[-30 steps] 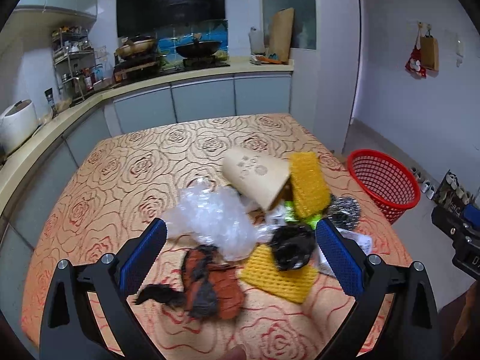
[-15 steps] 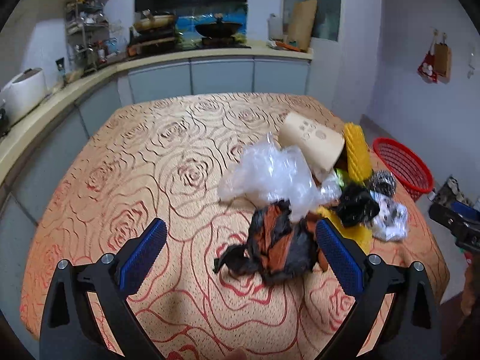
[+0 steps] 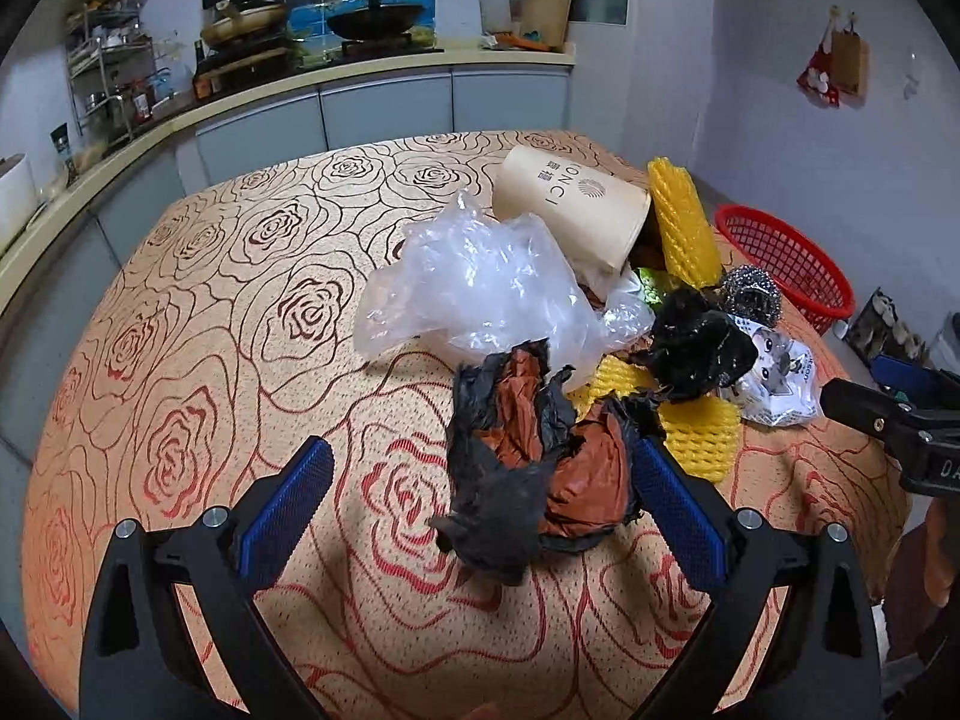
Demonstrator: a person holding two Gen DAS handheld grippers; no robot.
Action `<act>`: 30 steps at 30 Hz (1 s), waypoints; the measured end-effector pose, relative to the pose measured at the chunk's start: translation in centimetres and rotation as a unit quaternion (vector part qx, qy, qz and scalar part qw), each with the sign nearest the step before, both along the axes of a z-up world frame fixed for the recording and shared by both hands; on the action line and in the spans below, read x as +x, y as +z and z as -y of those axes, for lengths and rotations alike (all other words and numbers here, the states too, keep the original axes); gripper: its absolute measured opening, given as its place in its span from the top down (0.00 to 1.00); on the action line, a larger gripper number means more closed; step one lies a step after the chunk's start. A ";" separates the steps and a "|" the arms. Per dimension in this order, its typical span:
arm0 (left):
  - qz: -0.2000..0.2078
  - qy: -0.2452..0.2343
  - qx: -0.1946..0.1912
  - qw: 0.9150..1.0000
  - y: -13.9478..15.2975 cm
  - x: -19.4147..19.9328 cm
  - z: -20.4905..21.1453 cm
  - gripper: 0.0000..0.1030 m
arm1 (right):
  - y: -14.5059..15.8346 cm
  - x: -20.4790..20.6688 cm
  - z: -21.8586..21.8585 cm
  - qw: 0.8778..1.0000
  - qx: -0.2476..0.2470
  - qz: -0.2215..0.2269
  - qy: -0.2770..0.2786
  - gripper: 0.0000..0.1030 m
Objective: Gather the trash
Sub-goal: 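Grasp the black and brown plastic bags with the left tool, then grasp the cat-printed wipe pack with the right tool while the left tool holds the bags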
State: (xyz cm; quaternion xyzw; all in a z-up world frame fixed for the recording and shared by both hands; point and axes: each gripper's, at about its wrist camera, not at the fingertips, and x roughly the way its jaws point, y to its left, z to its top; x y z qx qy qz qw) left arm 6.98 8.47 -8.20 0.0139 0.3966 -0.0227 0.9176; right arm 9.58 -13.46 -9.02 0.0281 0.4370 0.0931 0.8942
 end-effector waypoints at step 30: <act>0.032 0.085 -0.023 0.996 2.8 -0.3 -5.9 0.51 | -3.6 2.8 -1.5 0.999 -0.008 -0.012 0.032 0.06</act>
